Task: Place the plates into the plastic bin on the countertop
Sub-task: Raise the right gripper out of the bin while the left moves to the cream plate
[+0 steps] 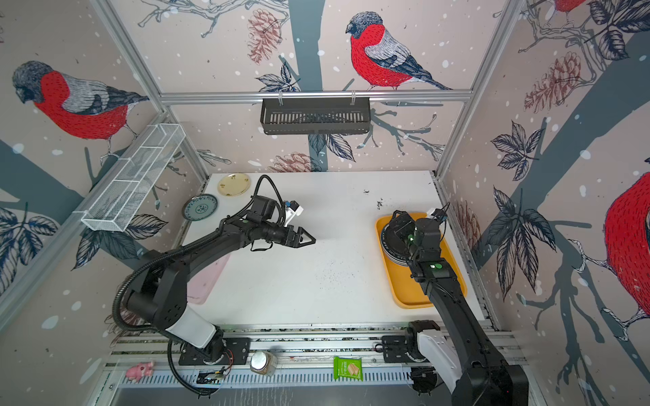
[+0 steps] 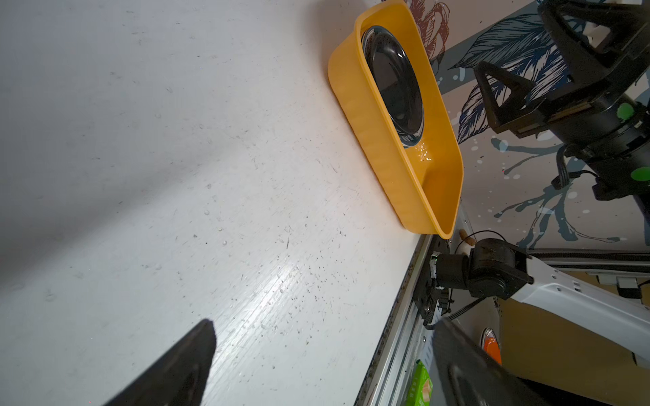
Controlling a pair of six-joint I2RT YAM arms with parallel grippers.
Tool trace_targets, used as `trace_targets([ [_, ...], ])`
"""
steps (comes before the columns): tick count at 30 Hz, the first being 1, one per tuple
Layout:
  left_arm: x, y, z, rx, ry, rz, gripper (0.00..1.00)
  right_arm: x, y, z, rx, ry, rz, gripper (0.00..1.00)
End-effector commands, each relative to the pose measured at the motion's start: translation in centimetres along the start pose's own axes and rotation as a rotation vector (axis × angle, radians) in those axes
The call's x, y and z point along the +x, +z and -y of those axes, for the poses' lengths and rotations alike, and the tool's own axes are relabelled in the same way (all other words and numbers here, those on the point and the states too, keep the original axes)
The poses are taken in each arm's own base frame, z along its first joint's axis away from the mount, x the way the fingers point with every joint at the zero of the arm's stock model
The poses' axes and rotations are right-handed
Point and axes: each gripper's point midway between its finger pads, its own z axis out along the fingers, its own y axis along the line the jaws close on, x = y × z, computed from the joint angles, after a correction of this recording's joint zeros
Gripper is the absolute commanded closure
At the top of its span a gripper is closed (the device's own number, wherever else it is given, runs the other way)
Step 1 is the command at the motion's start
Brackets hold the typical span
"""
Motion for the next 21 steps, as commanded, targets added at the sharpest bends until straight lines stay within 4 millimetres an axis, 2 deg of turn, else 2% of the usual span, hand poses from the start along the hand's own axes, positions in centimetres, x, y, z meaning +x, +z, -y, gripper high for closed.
trace_targets([
  [1,-0.5,-0.2,-0.4,-0.022,0.01,0.016,0.04,0.1,0.4,-2.9,-0.112,-0.042,-0.014,0.0],
  [7,-1.6,-1.0,-2.4,-0.074,-0.043,0.069,0.04,2.8,2.0,-7.0,-0.2,-0.119,-0.095,0.0],
  [11,-2.6,-1.8,-4.7,-0.088,-0.122,0.134,0.04,5.0,3.4,-10.1,-0.276,-0.17,-0.155,0.0],
  [15,-3.3,-2.9,-8.6,-0.176,-0.22,0.189,0.04,8.0,5.0,-12.8,-0.337,-0.205,-0.218,0.0],
  [21,-3.2,-4.7,-14.1,-0.258,-0.382,0.263,0.04,12.7,6.3,-17.4,-0.504,-0.212,-0.323,0.0],
])
